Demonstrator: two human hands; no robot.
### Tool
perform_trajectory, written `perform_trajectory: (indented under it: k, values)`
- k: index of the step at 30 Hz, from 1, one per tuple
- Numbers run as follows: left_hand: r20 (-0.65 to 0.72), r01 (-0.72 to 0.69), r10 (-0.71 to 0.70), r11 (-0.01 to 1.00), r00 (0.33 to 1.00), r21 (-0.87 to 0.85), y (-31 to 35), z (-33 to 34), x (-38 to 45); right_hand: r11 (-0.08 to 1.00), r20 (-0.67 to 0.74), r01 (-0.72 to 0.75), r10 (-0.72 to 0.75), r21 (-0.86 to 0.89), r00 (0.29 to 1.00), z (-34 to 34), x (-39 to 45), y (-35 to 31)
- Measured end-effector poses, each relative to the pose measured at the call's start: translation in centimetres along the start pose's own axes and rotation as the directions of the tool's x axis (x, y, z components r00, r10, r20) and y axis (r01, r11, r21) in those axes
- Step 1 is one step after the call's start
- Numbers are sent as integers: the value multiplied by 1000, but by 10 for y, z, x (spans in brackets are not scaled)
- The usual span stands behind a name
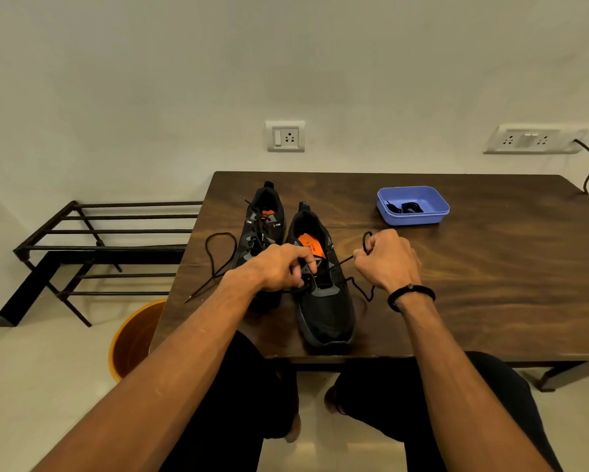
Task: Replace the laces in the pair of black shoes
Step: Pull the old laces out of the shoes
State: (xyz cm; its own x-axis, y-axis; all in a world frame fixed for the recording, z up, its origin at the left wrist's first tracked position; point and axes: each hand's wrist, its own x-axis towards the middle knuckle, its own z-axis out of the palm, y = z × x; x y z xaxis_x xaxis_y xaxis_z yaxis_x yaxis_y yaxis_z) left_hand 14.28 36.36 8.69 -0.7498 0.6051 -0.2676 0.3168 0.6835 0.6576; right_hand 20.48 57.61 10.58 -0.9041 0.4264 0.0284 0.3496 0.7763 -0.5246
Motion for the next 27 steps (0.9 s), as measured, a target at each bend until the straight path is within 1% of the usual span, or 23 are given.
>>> perform_trajectory:
  k: [3, 6, 14, 17, 19, 20, 21, 23, 25, 26, 27]
  values:
    - [9, -14, 14, 1000, 1000, 13, 4, 2, 2, 999, -33, -36, 37, 26, 999, 4, 0, 1]
    - [-9, -23, 23, 998, 1000, 52, 5, 3, 5, 997, -27, -55, 56, 46, 998, 4, -1, -1]
    - [8, -49, 48, 995, 999, 90, 6, 1, 5, 997, -11, -73, 73, -8, 997, 8, -5, -2]
    - [3, -52, 52, 991, 999, 127, 6, -1, 5, 996, -38, -51, 54, 75, 998, 10, -3, -2]
    - [-7, -43, 44, 991, 999, 128, 5, -1, 6, 975, -19, -45, 50, 217, 999, 11, 1, -4]
    - [-18, -34, 37, 992, 999, 125, 4, -2, 6, 940, 23, -73, 69, 334, 997, 11, 1, -6]
    - [-30, -26, 30, 992, 999, 125, 3, -2, 6, 877, 93, -129, 97, 464, 991, 10, 0, -9]
    - [-41, -15, 20, 992, 999, 124, 2, -3, 6, 680, 282, -297, 137, 670, 950, 7, -2, -14]
    - [-38, -10, 15, 993, 999, 119, 2, -4, 6, 505, 420, -434, 148, 746, 895, 4, -3, -18]
    - [-33, -9, 12, 993, 999, 114, 2, -4, 6, 448, 452, -469, 153, 761, 879, 5, -3, -18]
    - [-27, -7, 10, 994, 1000, 108, 2, -5, 5, 418, 467, -490, 164, 765, 869, 5, -3, -18]
